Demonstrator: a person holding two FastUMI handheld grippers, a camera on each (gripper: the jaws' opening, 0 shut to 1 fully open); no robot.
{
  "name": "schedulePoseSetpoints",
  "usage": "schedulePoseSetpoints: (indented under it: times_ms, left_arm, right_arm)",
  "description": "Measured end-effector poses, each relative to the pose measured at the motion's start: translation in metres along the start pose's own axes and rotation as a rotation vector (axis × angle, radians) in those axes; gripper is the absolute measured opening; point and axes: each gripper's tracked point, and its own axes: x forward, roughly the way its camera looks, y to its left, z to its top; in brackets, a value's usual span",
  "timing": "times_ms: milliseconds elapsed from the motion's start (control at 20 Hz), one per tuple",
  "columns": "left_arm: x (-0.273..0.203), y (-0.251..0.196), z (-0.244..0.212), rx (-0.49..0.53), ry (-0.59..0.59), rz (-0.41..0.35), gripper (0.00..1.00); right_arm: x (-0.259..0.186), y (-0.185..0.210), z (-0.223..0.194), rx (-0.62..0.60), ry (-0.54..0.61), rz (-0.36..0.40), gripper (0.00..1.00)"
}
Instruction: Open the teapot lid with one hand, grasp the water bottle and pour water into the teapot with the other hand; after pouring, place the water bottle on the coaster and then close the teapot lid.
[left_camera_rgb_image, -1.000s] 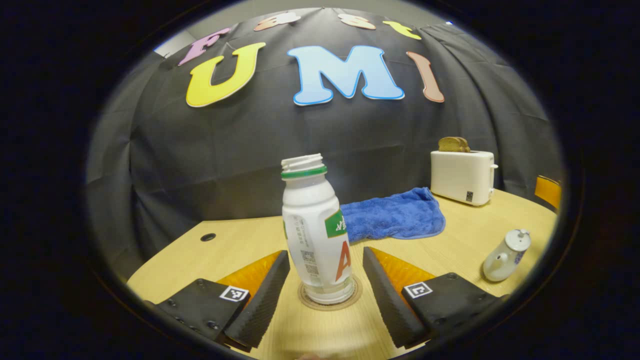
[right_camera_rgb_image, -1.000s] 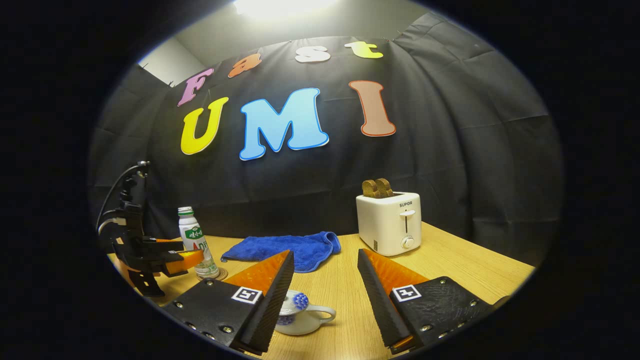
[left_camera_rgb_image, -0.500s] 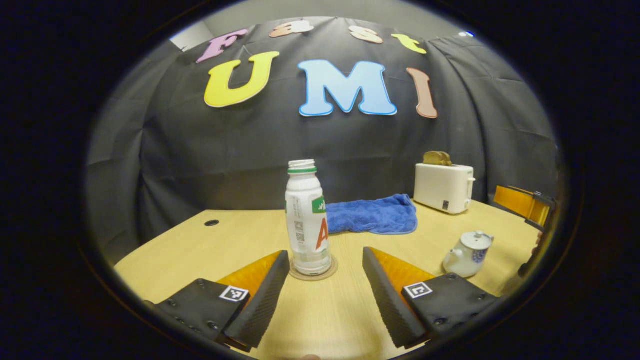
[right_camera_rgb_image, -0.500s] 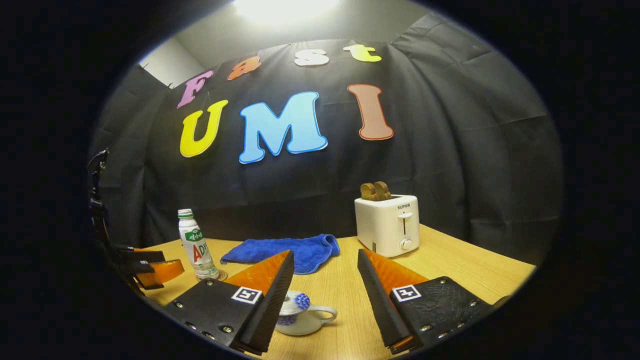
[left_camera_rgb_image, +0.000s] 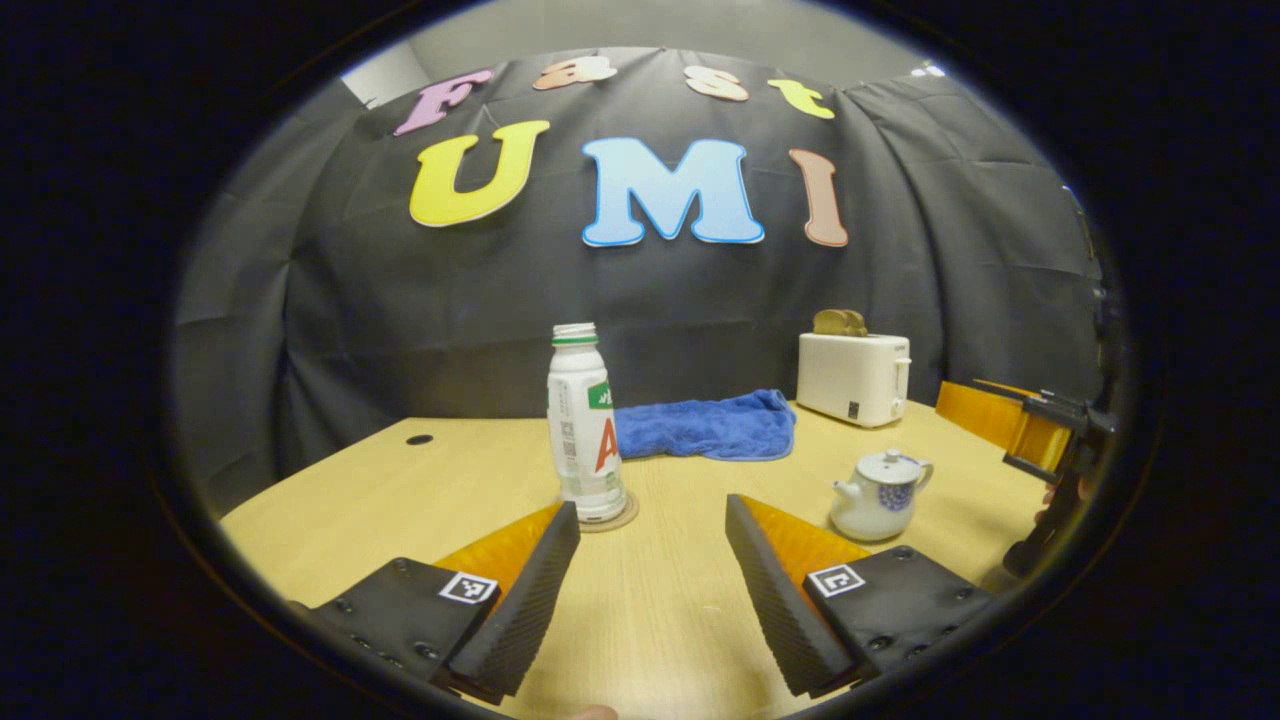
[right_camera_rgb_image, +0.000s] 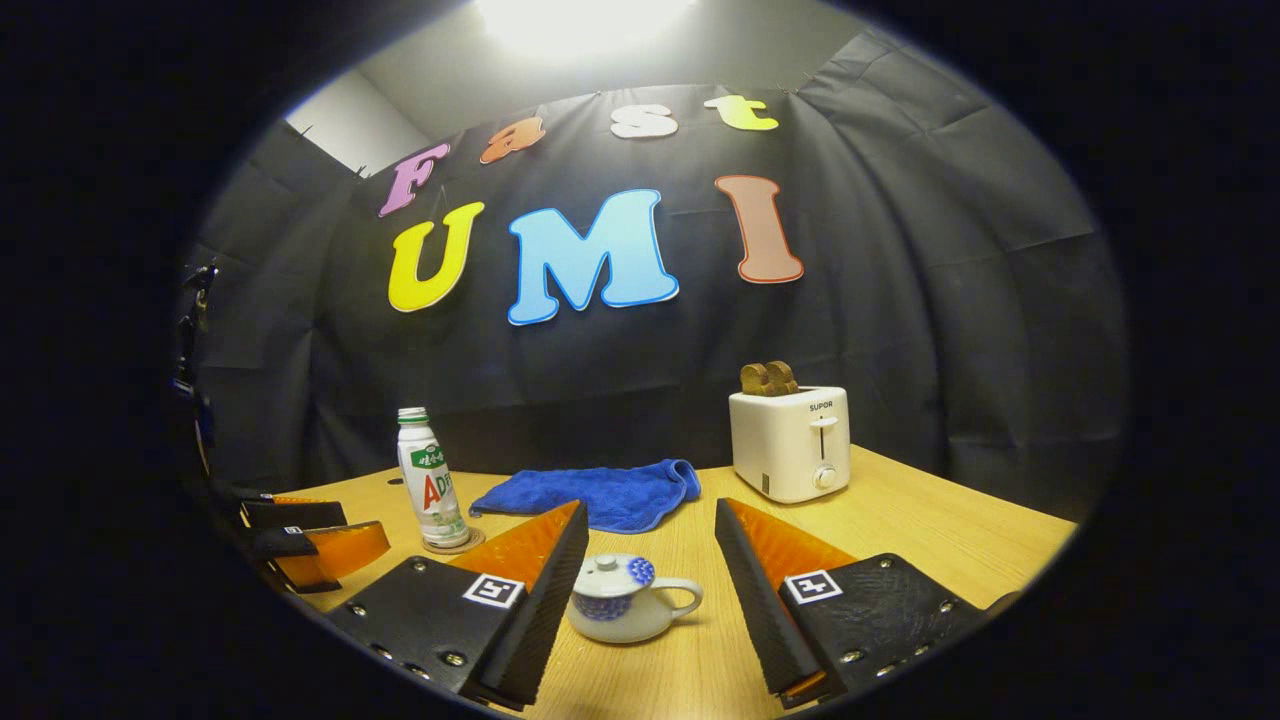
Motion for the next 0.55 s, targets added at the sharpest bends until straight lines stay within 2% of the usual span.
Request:
schedulePoseSetpoints:
  times_ms: [100, 300, 550]
  left_arm:
    - [-0.005, 0.001, 0.003, -0.012, -0.015, 0.010, 1.00]
    - [-0.009, 0.001, 0.001, 0.003, -0.026, 0.036, 1.00]
    - [-0.008, -0.009, -0.007, 0.006, -0.026, 0.018, 1.00]
  right_arm:
    - [-0.008, 0.005, 0.001, 0.011, -0.010, 0.013, 0.80]
    - [-0.018, 0.007, 0.002, -0.034, -0.030, 0.009, 0.80]
    - [-0.019, 0.006, -0.011, -0.046, 0.010, -0.001, 0.80]
